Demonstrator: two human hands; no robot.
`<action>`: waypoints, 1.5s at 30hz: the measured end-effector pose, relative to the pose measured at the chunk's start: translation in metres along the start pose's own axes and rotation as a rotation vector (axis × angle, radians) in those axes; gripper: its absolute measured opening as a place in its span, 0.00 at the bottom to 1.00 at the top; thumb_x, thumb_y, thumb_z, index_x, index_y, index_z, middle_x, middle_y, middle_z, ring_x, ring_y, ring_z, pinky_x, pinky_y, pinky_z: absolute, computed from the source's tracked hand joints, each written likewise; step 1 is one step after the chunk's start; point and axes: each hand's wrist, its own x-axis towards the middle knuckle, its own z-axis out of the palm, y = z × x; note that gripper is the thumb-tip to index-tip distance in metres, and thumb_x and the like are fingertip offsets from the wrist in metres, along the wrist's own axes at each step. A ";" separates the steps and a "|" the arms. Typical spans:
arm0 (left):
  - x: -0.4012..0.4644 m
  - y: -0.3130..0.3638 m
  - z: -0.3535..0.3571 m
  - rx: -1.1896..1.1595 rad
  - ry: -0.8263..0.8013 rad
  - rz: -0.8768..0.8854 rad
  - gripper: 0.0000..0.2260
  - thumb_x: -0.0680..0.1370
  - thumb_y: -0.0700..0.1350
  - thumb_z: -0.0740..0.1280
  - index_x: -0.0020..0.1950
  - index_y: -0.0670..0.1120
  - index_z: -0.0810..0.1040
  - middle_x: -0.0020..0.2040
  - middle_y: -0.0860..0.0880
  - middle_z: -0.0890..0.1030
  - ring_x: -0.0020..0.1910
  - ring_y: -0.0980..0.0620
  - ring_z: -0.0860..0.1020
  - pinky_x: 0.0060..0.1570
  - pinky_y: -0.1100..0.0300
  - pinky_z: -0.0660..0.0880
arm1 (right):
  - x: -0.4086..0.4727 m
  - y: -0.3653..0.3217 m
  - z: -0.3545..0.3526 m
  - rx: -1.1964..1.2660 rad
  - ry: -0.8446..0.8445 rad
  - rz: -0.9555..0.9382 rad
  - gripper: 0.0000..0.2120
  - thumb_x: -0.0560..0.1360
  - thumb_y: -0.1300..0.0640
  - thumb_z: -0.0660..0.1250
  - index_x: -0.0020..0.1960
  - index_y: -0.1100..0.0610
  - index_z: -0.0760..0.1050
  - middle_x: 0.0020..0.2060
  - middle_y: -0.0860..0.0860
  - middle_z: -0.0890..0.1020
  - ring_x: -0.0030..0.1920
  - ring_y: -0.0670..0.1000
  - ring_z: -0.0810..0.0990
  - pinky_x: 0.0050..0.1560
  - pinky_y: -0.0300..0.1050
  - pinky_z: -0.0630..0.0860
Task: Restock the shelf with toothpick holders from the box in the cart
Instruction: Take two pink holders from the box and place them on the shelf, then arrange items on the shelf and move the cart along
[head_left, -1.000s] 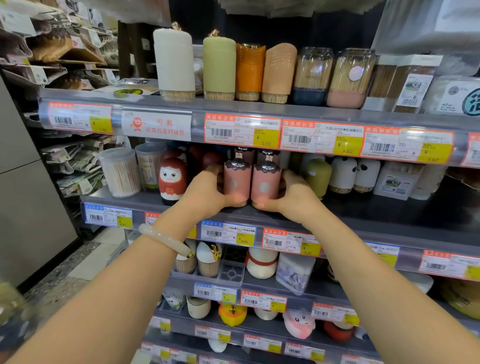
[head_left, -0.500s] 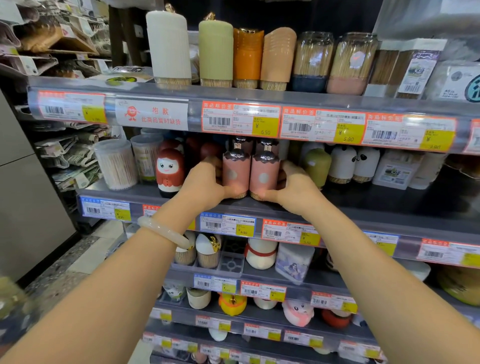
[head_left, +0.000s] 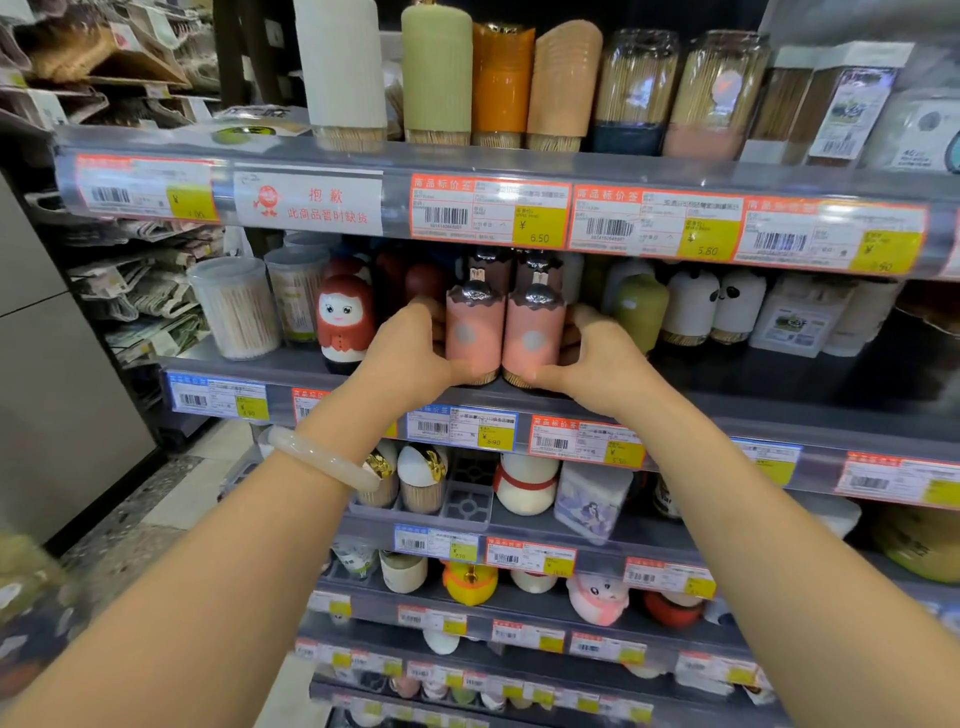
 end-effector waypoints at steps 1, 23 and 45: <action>-0.001 0.000 0.000 -0.003 0.007 -0.004 0.23 0.68 0.40 0.76 0.59 0.41 0.71 0.53 0.45 0.80 0.51 0.48 0.80 0.54 0.49 0.77 | 0.000 0.000 0.001 -0.006 0.000 0.002 0.28 0.64 0.57 0.77 0.60 0.61 0.70 0.53 0.58 0.80 0.53 0.57 0.79 0.56 0.57 0.76; -0.092 0.127 0.161 0.619 0.115 0.650 0.30 0.54 0.36 0.78 0.55 0.34 0.77 0.49 0.35 0.80 0.44 0.35 0.79 0.41 0.47 0.77 | -0.132 0.063 -0.115 -0.588 0.160 -0.074 0.25 0.74 0.58 0.68 0.69 0.56 0.66 0.64 0.56 0.70 0.63 0.59 0.68 0.61 0.52 0.67; -0.259 0.221 0.518 0.752 -0.824 0.564 0.16 0.76 0.43 0.64 0.62 0.42 0.68 0.61 0.42 0.70 0.63 0.40 0.68 0.58 0.48 0.68 | -0.423 0.381 -0.249 -0.555 -0.111 0.835 0.17 0.76 0.52 0.66 0.60 0.58 0.67 0.59 0.57 0.73 0.59 0.59 0.72 0.54 0.50 0.72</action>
